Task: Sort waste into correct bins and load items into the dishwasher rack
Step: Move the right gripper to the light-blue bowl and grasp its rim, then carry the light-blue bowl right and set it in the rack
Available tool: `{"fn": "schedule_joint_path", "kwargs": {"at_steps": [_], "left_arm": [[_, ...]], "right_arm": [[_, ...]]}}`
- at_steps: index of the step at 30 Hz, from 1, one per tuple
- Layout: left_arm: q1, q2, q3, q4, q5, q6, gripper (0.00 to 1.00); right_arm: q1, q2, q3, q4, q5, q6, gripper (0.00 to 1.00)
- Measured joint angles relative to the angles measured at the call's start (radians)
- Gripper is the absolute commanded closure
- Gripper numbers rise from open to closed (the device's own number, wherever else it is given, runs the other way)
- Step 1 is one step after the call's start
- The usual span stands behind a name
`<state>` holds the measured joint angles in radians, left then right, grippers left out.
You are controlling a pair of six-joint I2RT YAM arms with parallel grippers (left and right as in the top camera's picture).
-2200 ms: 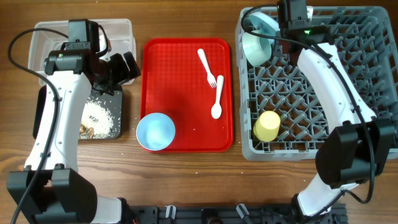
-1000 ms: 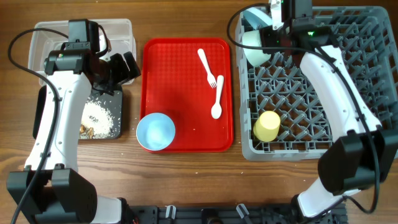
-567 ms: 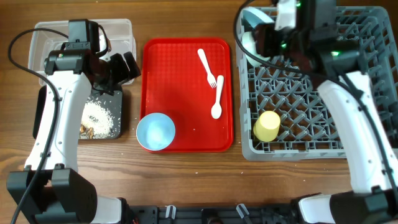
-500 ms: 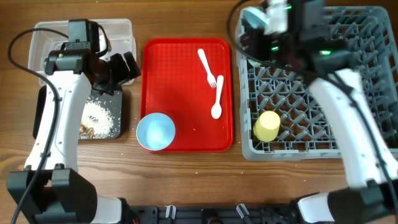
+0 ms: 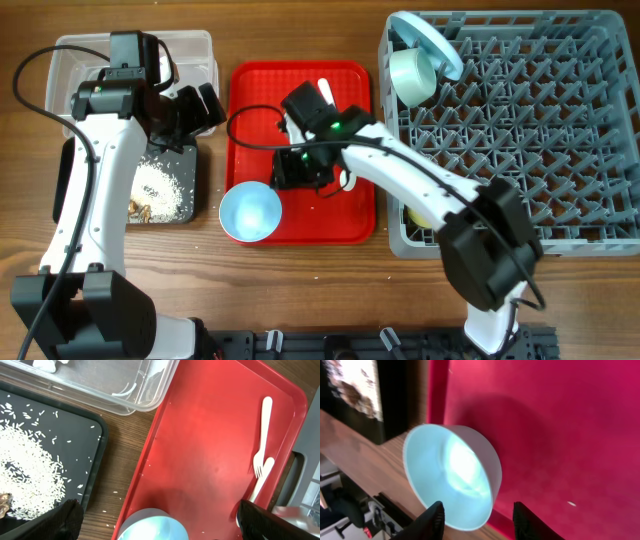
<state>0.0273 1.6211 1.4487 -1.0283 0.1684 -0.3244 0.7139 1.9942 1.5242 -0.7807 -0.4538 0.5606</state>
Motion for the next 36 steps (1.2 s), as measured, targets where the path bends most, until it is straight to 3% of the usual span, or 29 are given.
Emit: {"fn": "schedule_joint_path", "kwargs": {"at_steps": [6,14,28,32,36], "left_arm": [[0.000,0.000,0.000,0.000,0.000,0.000,0.00],[0.000,0.000,0.000,0.000,0.000,0.000,0.00],[0.000,0.000,0.000,0.000,0.000,0.000,0.00],[0.000,0.000,0.000,0.000,0.000,0.000,0.00],[0.000,0.000,0.000,0.000,0.000,0.000,0.00]], "right_arm": [[0.032,0.066,0.000,0.037,-0.002,0.042,0.58],[0.044,0.103,-0.002,0.038,-0.003,0.080,0.95],[0.003,0.075,-0.012,0.021,0.001,0.076,0.96],[-0.097,-0.070,-0.018,-0.031,0.086,0.061,0.96],[-0.213,-0.333,-0.016,-0.080,0.331,0.054,0.96]]}}
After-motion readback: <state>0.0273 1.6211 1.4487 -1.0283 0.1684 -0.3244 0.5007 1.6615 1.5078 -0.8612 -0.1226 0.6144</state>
